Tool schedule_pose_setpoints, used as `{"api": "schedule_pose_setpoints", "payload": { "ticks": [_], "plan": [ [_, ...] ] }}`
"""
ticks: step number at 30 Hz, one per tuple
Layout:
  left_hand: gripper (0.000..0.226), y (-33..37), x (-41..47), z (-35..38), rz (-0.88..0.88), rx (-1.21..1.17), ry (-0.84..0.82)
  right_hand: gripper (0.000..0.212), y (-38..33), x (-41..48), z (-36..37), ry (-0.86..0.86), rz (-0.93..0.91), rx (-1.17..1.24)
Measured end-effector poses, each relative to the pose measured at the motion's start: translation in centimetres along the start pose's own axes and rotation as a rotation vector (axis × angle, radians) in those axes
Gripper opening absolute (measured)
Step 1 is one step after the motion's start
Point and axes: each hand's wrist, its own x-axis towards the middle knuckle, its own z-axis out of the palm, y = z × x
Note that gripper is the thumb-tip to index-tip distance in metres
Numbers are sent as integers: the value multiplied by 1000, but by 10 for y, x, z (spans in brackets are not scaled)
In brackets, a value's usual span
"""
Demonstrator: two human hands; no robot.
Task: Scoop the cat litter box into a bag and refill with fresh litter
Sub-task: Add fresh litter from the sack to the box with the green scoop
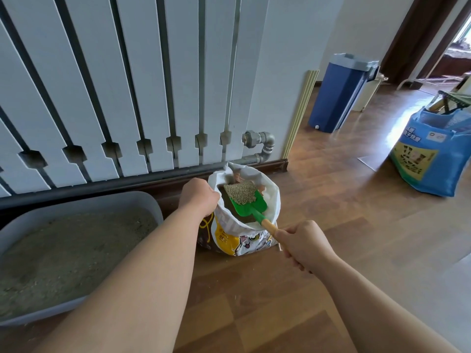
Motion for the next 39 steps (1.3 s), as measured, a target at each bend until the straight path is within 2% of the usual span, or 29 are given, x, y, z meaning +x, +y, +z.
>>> {"api": "schedule_pose_setpoints", "payload": {
  "ticks": [4,5,8,11,16,22,24,26,28,32,34,36,37,39],
  "plan": [
    [20,-1,2,1,-6,-8,-6,57,-17,12,-4,33,-15,-246],
    [20,-1,3,1,-8,-13,-8,49,-23,15,-4,56,-43,-356],
    [19,-2,4,1,2,-8,-8,5,-47,15,-9,130,-138,-644],
    [22,-1,3,-2,20,5,-12,25,-64,15,-12,185,-168,-800],
    [24,-3,3,-4,36,4,-34,27,-75,24,-9,216,-180,-901],
    [24,-5,3,-4,86,-21,-29,28,-82,31,-5,182,-130,-760],
    [25,-6,4,-5,105,-25,-15,16,-87,36,-8,143,-93,-665],
    [26,-9,5,-5,119,-25,-5,2,-89,41,-6,21,-70,-650],
    [26,-10,6,-5,131,-30,-4,5,-89,47,-1,-74,-67,-644],
    [24,-11,7,-5,126,-50,1,42,-85,56,14,-141,69,-673],
    [23,-12,7,-4,118,-60,14,35,-73,65,30,-121,38,-530],
    [22,-12,6,-4,117,-63,13,13,-53,71,47,-62,-20,-353],
    [21,-12,6,-3,116,-62,6,12,-45,72,53,-49,-18,-270],
    [20,-13,5,-3,113,-63,-10,27,-32,74,56,-54,30,-127]
  ]
}}
